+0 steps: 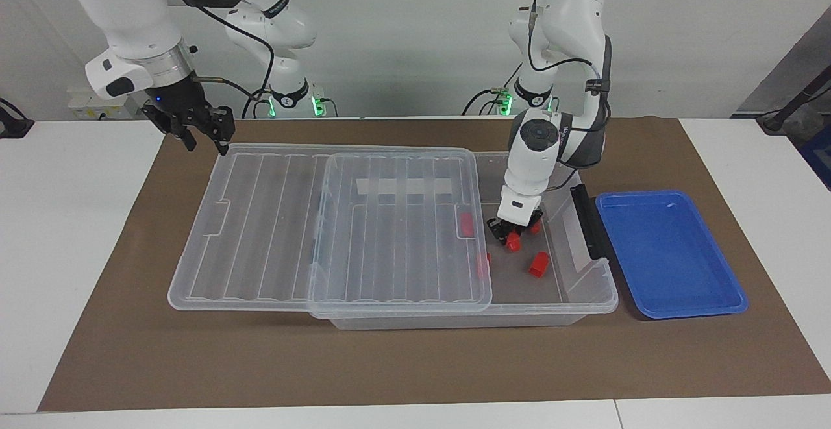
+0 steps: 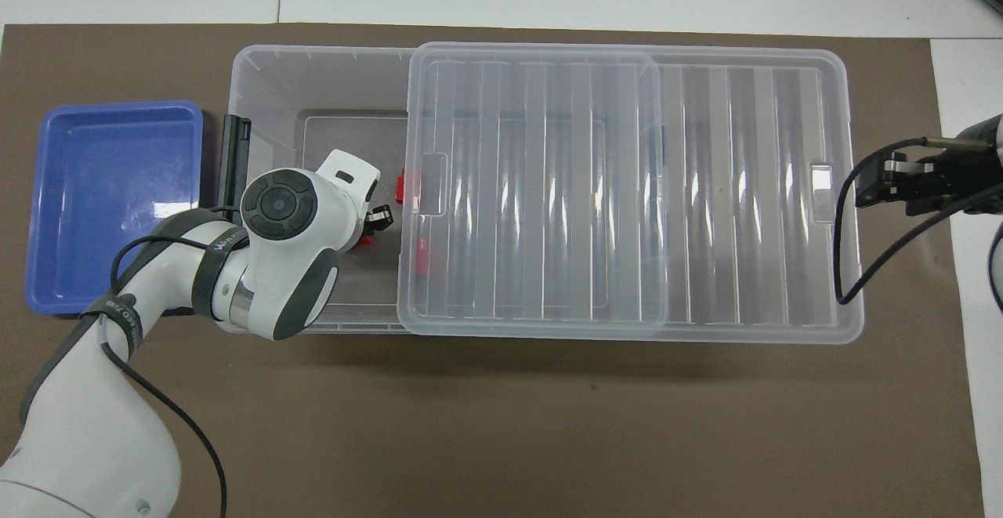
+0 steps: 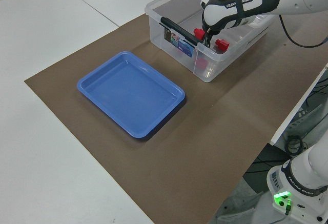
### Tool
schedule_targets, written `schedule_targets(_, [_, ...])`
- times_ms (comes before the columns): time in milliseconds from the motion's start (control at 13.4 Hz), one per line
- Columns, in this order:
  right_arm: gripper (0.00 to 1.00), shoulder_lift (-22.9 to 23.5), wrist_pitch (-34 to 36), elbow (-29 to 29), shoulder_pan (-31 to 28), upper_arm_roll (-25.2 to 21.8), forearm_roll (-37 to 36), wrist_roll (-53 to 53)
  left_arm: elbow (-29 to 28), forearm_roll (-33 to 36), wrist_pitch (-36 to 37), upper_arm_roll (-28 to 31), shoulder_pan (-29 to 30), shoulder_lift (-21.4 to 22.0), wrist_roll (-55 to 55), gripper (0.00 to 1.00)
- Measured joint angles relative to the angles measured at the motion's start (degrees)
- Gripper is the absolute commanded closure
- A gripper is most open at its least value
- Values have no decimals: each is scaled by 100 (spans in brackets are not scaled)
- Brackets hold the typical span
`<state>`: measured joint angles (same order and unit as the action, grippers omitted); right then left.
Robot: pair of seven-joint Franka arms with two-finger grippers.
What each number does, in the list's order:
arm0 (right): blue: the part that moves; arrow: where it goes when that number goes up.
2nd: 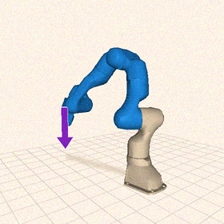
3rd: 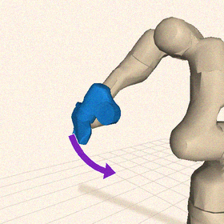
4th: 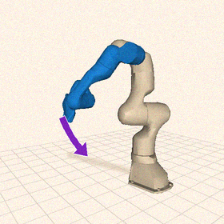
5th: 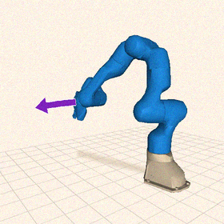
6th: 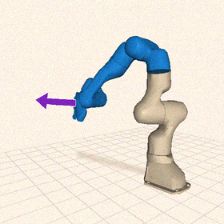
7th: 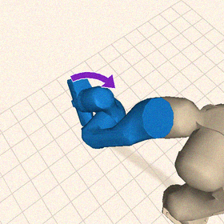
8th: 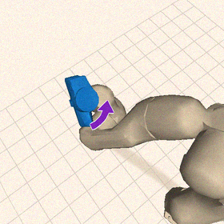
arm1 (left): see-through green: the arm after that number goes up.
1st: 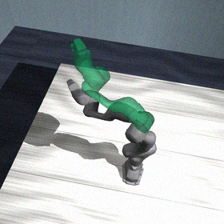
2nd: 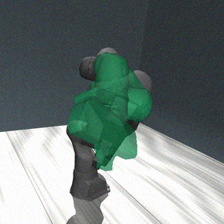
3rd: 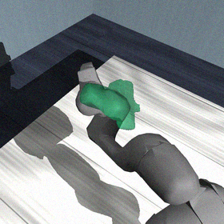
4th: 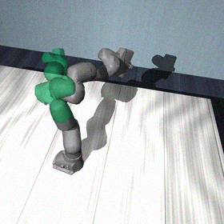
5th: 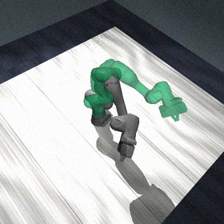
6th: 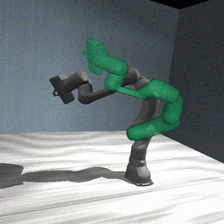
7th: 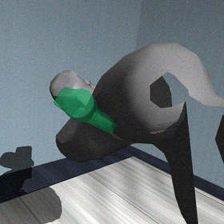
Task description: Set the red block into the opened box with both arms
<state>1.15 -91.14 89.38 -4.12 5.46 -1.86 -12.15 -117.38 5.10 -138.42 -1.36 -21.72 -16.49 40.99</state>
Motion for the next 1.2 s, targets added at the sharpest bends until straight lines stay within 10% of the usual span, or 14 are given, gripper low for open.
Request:
schedule_targets(672, [100,112,-1160,607,-570,-11,2,508,0,1,-152,2,-24,0,83,100])
schedule_targets(896, [100,323,-1446,658,-707,-14,3,738,0,1,-156,4,-25,0,102,48])
schedule_targets(1195, [100,631,-1777,689,-752,-13,3,802,0,1,-156,5,-25,0,113,40])
